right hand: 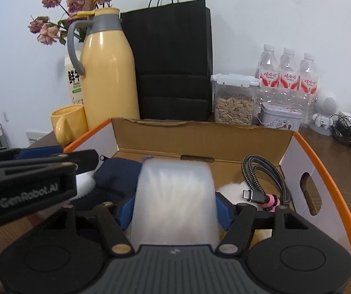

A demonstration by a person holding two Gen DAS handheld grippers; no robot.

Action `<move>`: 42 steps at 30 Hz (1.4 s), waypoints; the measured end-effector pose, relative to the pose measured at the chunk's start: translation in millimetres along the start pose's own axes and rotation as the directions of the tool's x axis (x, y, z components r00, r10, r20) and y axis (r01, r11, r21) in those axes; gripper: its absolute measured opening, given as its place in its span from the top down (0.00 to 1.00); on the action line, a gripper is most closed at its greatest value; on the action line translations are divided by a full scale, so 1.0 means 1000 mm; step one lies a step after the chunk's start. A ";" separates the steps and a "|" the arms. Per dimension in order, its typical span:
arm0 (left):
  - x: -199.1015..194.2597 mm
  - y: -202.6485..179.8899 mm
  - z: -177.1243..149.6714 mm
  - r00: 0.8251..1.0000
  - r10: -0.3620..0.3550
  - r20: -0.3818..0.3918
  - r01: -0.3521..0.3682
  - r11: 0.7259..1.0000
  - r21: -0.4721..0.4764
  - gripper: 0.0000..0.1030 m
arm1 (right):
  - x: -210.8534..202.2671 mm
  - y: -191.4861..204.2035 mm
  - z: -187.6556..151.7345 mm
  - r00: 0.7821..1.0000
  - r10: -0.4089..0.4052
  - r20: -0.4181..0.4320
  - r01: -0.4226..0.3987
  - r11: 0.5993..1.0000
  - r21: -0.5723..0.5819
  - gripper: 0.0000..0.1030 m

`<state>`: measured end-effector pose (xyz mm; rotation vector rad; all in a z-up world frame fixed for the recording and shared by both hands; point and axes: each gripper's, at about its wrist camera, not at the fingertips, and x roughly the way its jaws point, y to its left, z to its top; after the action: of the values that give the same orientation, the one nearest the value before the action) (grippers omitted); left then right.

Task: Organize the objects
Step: 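Carry the white plastic box and white cap into the box and release both, then move both tools back to the table toward the round tin and black cable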

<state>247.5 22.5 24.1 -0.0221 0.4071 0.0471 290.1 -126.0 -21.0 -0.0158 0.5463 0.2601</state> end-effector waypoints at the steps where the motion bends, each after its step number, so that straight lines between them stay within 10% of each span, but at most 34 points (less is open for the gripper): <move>1: -0.003 0.000 0.000 1.000 0.005 0.014 -0.005 1.000 0.002 0.29 | -0.002 -0.001 0.000 1.000 -0.002 0.008 0.002 1.000 0.001 0.13; 7: -0.021 0.002 0.005 0.995 0.023 0.094 -0.021 1.000 -0.020 0.00 | -0.014 -0.008 0.001 0.999 -0.012 0.040 0.011 1.000 0.023 0.00; 42: -0.127 -0.004 0.005 0.987 -0.046 0.152 0.047 0.999 -0.005 0.00 | -0.142 -0.010 -0.017 0.995 0.018 0.098 -0.008 0.996 -0.094 0.00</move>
<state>132.9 13.5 78.8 -0.0362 0.2541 0.0041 167.2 -171.4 37.1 -0.0893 0.4358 0.2974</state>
